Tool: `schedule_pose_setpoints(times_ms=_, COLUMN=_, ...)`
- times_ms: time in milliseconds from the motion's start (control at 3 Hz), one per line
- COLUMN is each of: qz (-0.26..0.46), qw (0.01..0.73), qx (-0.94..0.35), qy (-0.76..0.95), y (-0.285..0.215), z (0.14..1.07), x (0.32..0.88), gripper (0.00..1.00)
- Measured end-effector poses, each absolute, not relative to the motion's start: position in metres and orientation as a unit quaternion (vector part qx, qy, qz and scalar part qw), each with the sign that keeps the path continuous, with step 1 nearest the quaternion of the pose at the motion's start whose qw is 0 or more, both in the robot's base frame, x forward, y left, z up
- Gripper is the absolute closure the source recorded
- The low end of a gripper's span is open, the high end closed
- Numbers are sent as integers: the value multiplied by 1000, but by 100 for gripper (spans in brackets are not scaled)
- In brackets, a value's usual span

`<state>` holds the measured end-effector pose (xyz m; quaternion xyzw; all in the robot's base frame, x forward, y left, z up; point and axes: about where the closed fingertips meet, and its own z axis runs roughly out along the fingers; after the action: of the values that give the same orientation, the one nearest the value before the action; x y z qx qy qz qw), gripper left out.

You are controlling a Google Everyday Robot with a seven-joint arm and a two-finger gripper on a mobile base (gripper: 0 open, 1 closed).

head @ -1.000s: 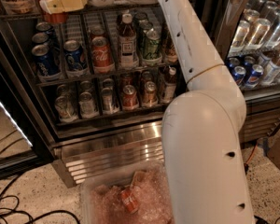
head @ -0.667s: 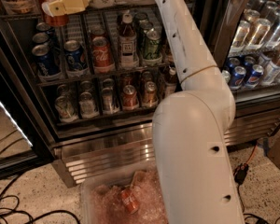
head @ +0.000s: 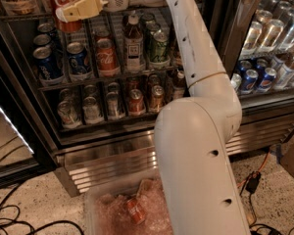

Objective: Pick coke can from top shelf of fridge

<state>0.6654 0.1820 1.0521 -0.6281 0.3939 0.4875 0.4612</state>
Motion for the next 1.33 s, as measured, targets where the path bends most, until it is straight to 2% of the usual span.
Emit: schedule_pose_setpoints(times_ms=1333, qz=473, qw=448, qx=-620, qy=437, y=143, z=1036, x=679, gripper=100)
